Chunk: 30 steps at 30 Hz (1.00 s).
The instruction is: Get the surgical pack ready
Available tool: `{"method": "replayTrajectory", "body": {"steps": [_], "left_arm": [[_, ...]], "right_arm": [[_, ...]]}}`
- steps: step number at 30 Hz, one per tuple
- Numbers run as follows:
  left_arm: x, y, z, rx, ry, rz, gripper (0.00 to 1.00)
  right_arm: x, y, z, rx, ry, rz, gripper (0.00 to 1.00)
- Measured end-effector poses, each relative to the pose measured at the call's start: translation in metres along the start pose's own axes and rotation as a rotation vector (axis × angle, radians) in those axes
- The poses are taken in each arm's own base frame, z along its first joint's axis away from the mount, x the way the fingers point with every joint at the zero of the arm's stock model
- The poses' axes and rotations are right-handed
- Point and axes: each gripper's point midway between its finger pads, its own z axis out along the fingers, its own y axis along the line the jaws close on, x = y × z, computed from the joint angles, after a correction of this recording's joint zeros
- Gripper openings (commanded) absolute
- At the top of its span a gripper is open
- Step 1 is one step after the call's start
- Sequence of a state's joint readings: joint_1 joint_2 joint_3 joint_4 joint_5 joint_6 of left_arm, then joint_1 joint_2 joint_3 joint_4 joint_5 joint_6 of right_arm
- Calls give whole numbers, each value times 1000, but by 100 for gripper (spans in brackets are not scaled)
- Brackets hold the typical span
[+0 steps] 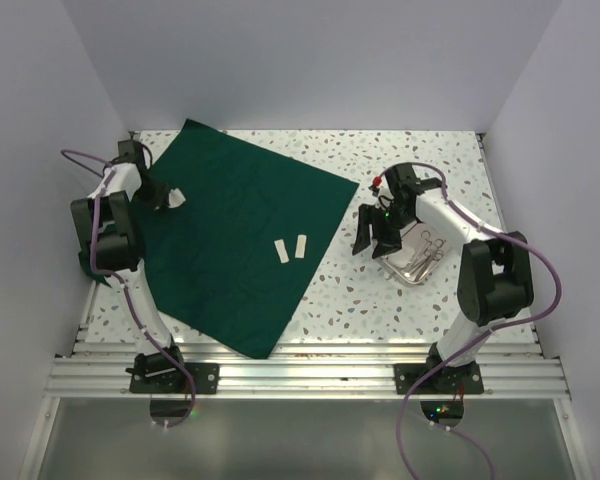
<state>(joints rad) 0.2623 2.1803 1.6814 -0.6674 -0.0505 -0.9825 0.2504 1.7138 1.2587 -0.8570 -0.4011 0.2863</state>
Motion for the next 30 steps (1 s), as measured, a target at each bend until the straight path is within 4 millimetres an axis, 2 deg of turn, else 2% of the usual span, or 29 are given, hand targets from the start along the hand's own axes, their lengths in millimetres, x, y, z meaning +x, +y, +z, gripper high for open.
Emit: {"method": "replayTrajectory", "body": {"steps": [4, 7, 10, 14, 17, 20, 22, 26, 30], "left_arm": [[1, -3, -9, 13, -4, 63, 0], [8, -15, -33, 50, -17, 160, 0], [27, -32, -75, 126, -44, 311, 0], [83, -39, -155, 329, -37, 532, 0], [116, -25, -220, 545, -34, 640, 0], [142, 1, -270, 728, -37, 704, 0], [163, 20, -291, 821, -14, 749, 0], [207, 56, -318, 953, 78, 834, 0], [229, 85, -346, 1053, 115, 874, 0]], "right_arm": [[-8, 9, -6, -9, -20, -20, 65], [-10, 23, -9, -24, -29, -59, 68], [-6, 42, -7, -51, -21, -111, 72], [9, 73, -9, -148, 12, -170, 78], [13, 101, -23, -276, -12, -213, 79], [16, 126, -42, -404, -54, -261, 80], [21, 143, -54, -484, -70, -306, 84], [43, 182, -72, -631, -60, -426, 89], [72, 212, -81, -747, -5, -530, 92]]}}
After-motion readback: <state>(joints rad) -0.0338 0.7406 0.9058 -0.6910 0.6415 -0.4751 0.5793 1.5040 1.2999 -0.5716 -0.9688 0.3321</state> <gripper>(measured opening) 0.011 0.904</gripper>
